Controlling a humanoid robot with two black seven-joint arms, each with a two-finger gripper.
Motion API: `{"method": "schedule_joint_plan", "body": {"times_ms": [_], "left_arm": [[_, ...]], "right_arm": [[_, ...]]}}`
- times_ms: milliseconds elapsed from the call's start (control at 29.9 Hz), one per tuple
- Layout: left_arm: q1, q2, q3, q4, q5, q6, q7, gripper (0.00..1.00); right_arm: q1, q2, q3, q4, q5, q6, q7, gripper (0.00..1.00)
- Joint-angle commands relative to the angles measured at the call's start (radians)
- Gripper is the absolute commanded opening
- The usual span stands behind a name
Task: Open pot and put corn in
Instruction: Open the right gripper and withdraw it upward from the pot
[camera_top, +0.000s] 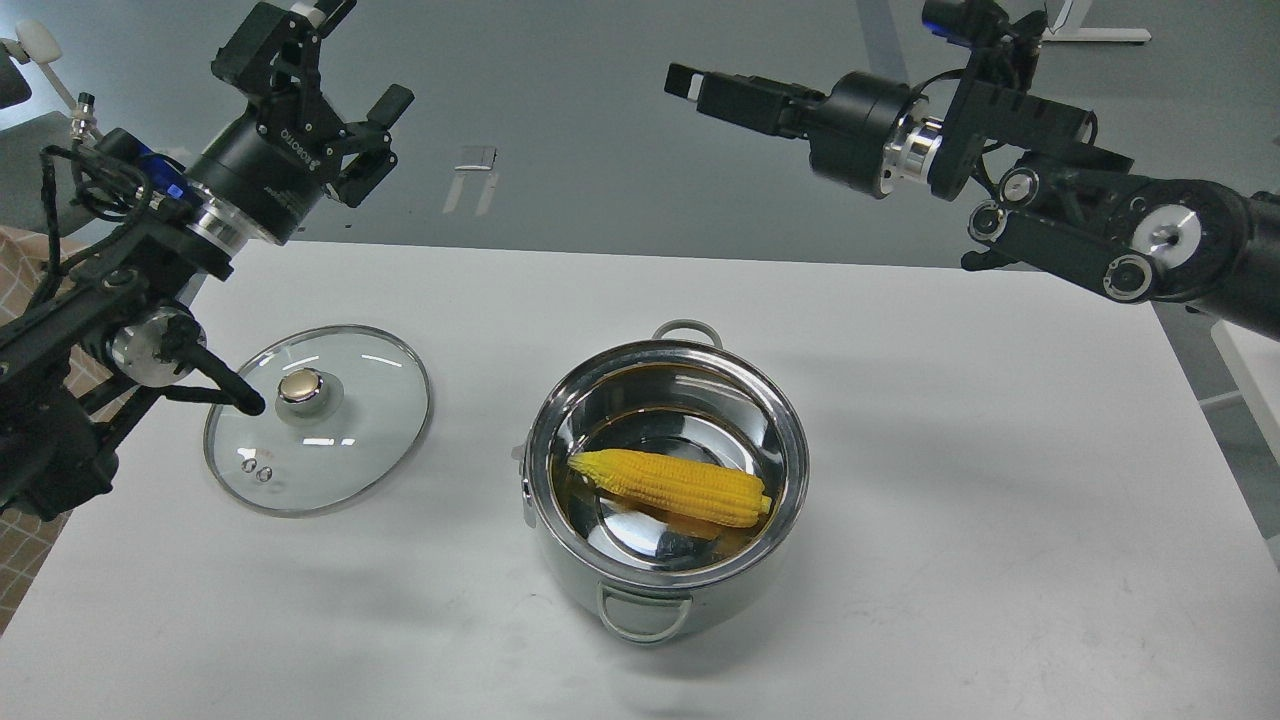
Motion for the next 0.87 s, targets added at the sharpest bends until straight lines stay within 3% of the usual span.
{"method": "schedule_joint_plan", "body": {"times_ms": [0,67,167,301,434,568,835], "left_arm": [[-0.001,-0.022,-0.014,0.037,0.004,-0.015,0.001,0.98],[-0.003,-0.041,-0.037,0.075,-0.001,-0.018,0.063,0.98],[-0.008,-0.112,-0.068,0.153,0.002,-0.065,0.105,0.98],[-0.011,-0.176,-0.086,0.219,0.001,-0.148,0.107,0.98],[-0.005,-0.256,-0.119,0.279,0.001,-0.158,0.128,0.98],[0.0,-0.284,-0.132,0.287,0.001,-0.158,0.154,0.98],[0.025,-0.286,-0.142,0.276,-0.001,-0.158,0.157,0.98]], "right_arm": [[-0.081,0.006,0.138,-0.113,0.14,0.007,0.0,1.0],[-0.141,0.015,0.237,-0.153,0.208,0.01,0.0,1.0],[-0.248,0.022,0.366,-0.151,0.273,0.023,0.0,1.0],[-0.328,0.024,0.488,-0.157,0.327,0.093,0.0,1.0],[-0.419,0.065,0.635,-0.188,0.43,0.191,0.0,1.0],[-0.45,0.12,0.684,-0.237,0.433,0.199,0.0,1.0],[-0.503,0.148,0.773,-0.22,0.431,0.202,0.0,1.0]]}}
